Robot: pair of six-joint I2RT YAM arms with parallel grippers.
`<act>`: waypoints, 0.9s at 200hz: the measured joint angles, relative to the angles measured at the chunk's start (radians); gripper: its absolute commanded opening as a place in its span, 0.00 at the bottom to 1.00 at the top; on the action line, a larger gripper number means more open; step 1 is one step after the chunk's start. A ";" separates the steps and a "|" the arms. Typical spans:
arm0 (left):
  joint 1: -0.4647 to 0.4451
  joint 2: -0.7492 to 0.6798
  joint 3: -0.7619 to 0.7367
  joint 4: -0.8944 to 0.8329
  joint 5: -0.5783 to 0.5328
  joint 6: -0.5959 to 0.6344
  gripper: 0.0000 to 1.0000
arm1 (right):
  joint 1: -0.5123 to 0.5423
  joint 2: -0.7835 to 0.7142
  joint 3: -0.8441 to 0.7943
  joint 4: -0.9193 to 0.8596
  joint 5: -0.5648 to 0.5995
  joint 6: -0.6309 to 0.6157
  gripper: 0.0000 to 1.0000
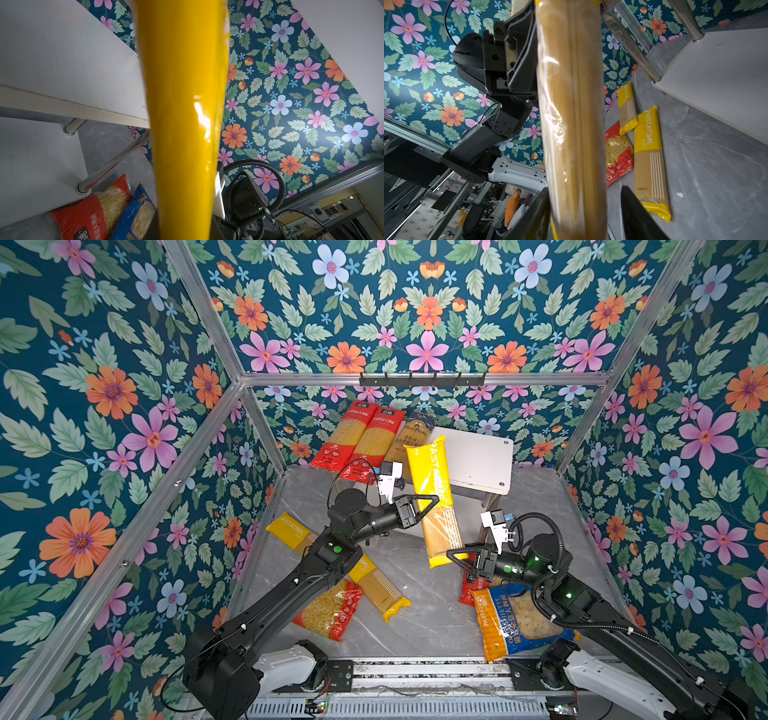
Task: Place and organize the pasta boxes and bags onto the shelf
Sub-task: 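Raise the PASTATIME bag upright with both grippers toward the shelf, then carry the bag onto the shelf top with right gripper while left releases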
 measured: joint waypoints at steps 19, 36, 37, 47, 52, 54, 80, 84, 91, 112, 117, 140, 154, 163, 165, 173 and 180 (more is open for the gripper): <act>0.005 0.012 0.001 0.000 0.001 -0.023 0.22 | 0.000 0.007 -0.002 0.034 0.004 0.024 0.31; 0.008 0.016 0.001 0.000 -0.001 -0.021 0.36 | -0.001 0.014 -0.005 0.047 0.012 0.037 0.21; 0.008 0.016 0.001 0.000 -0.001 -0.021 0.36 | -0.001 0.014 -0.006 0.049 0.012 0.039 0.21; 0.010 0.016 0.001 0.000 -0.004 -0.029 0.43 | -0.001 0.014 -0.010 0.068 0.011 0.055 0.17; 0.010 0.016 0.001 0.000 -0.004 -0.037 0.46 | -0.001 0.014 -0.012 0.075 0.011 0.058 0.16; 0.010 0.015 0.001 0.000 -0.004 -0.038 0.47 | -0.001 0.014 -0.013 0.076 0.012 0.061 0.15; 0.013 0.000 0.000 0.000 -0.011 -0.038 0.57 | 0.000 0.023 -0.010 0.097 0.022 0.082 0.10; 0.015 -0.004 -0.001 0.000 -0.014 -0.037 0.59 | 0.000 0.025 -0.006 0.098 0.022 0.087 0.10; 0.015 -0.013 -0.005 0.002 -0.023 -0.033 0.61 | 0.000 0.030 0.002 0.103 0.022 0.102 0.09; 0.018 -0.050 -0.040 0.009 -0.035 -0.015 0.65 | 0.001 0.053 0.042 0.105 0.047 0.120 0.08; 0.018 -0.060 -0.052 0.011 -0.042 -0.010 0.65 | 0.000 0.058 0.053 0.105 0.057 0.127 0.07; 0.016 -0.109 -0.117 0.015 -0.057 0.009 0.66 | -0.002 0.090 0.115 0.099 0.130 0.154 0.07; 0.016 -0.137 -0.155 0.013 -0.075 0.017 0.66 | -0.002 0.113 0.151 0.096 0.183 0.170 0.07; 0.016 -0.159 -0.182 0.008 -0.083 0.023 0.66 | -0.001 0.128 0.175 0.097 0.216 0.182 0.06; 0.016 -0.163 -0.188 0.007 -0.086 0.025 0.66 | -0.001 0.132 0.180 0.097 0.224 0.185 0.06; 0.016 -0.179 -0.209 0.006 -0.095 0.033 0.66 | -0.001 0.146 0.198 0.102 0.249 0.200 0.05; 0.016 -0.192 -0.228 0.005 -0.102 0.034 0.65 | -0.001 0.158 0.210 0.108 0.270 0.212 0.05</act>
